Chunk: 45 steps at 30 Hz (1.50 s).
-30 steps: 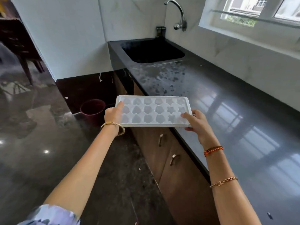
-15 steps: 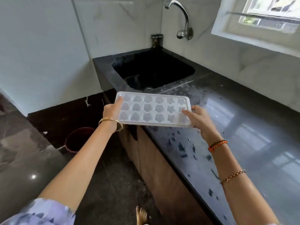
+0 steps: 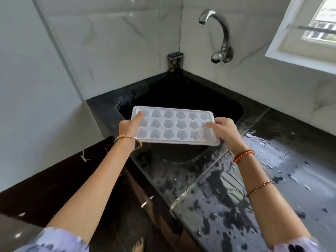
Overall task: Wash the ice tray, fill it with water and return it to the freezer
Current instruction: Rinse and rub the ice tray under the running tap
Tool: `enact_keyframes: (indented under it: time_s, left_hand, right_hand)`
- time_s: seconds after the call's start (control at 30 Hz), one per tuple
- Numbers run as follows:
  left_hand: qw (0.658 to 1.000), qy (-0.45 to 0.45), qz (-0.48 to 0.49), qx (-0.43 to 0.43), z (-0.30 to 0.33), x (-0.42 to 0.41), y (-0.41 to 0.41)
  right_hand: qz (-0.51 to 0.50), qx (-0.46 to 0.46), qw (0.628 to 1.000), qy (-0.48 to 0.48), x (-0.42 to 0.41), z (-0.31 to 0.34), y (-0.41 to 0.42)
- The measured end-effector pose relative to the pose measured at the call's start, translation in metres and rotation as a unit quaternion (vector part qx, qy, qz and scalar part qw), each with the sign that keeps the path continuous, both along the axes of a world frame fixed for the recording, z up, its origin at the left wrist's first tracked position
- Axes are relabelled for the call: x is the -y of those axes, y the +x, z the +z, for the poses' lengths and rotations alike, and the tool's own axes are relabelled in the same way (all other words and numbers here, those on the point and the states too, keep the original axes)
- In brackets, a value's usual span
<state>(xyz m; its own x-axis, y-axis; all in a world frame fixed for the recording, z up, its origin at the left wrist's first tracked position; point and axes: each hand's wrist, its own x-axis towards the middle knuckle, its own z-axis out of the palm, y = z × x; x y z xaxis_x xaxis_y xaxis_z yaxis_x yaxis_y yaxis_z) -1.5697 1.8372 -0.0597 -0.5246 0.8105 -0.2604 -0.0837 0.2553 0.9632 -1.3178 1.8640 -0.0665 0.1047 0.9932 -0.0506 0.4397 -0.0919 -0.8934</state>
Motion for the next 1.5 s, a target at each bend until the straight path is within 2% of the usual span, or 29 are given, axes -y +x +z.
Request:
enact_keyframes:
  time_s: [0.07, 0.1, 0.17, 0.2, 0.27, 0.3, 0.4, 0.47, 0.57, 0.63, 0.73, 0.9, 1.07, 1.17, 1.27, 1.4, 1.5]
  left_hand:
    - [1.000, -0.002, -0.005, 0.011, -0.005, -0.010, -0.003]
    - [0.999, -0.010, -0.031, 0.010, -0.001, -0.048, -0.021]
    - [0.999, -0.006, -0.037, 0.012, -0.005, -0.060, -0.027]
    - [0.998, -0.014, -0.065, 0.008, -0.003, -0.096, -0.035]
    - [0.997, -0.006, -0.072, 0.003, -0.004, -0.109, -0.041]
    - [0.995, -0.017, -0.099, 0.009, -0.004, -0.142, -0.039]
    - [0.991, -0.021, -0.134, 0.021, -0.005, -0.177, -0.031]
    - [0.989, -0.017, -0.147, 0.026, -0.004, -0.185, -0.029]
    - [0.985, -0.012, -0.168, 0.039, -0.007, -0.212, -0.018]
    - [0.981, -0.014, -0.191, 0.032, -0.006, -0.240, -0.010]
    - [0.974, -0.020, -0.224, 0.029, -0.002, -0.268, -0.004]
    - [0.959, -0.032, -0.281, 0.028, 0.000, -0.320, 0.002]
    - [0.949, -0.038, -0.310, 0.029, -0.001, -0.346, 0.000]
    - [0.943, -0.036, -0.329, 0.022, 0.001, -0.366, -0.001]
    - [0.937, -0.034, -0.347, 0.019, -0.002, -0.380, -0.001]
    - [0.935, -0.037, -0.353, 0.024, -0.006, -0.385, 0.004]
    - [0.934, -0.036, -0.354, 0.028, -0.007, -0.385, 0.009]
  right_hand:
    - [-0.009, -0.006, 1.000, -0.003, -0.007, 0.000, -0.002]
    - [-0.039, 0.001, 0.999, -0.003, -0.036, 0.001, -0.016]
    - [-0.056, 0.022, 0.998, -0.007, -0.046, 0.003, -0.019]
    - [-0.087, 0.032, 0.996, 0.001, -0.073, 0.004, -0.026]
    - [-0.102, 0.022, 0.994, 0.016, -0.084, 0.008, -0.031]
    - [-0.132, 0.019, 0.991, 0.022, -0.107, 0.013, -0.032]
    - [-0.180, -0.049, 0.982, 0.012, -0.145, 0.023, -0.029]
    - [-0.192, -0.151, 0.970, -0.003, -0.166, 0.030, -0.027]
    - [-0.202, -0.325, 0.923, -0.038, -0.210, 0.040, -0.016]
    - [-0.210, -0.438, 0.873, -0.053, -0.243, 0.045, -0.007]
    - [-0.221, -0.541, 0.809, -0.054, -0.276, 0.053, 0.000]
    - [-0.237, -0.587, 0.774, -0.015, -0.322, 0.061, 0.001]
    - [-0.192, -0.639, 0.744, -0.018, -0.346, 0.062, -0.004]
    - [-0.177, -0.683, 0.708, -0.006, -0.353, 0.060, -0.007]
    - [-0.203, -0.709, 0.675, 0.027, -0.357, 0.060, -0.005]
    - [-0.219, -0.690, 0.690, 0.003, -0.359, 0.063, -0.004]
    - [-0.236, -0.643, 0.729, -0.014, -0.359, 0.068, -0.005]
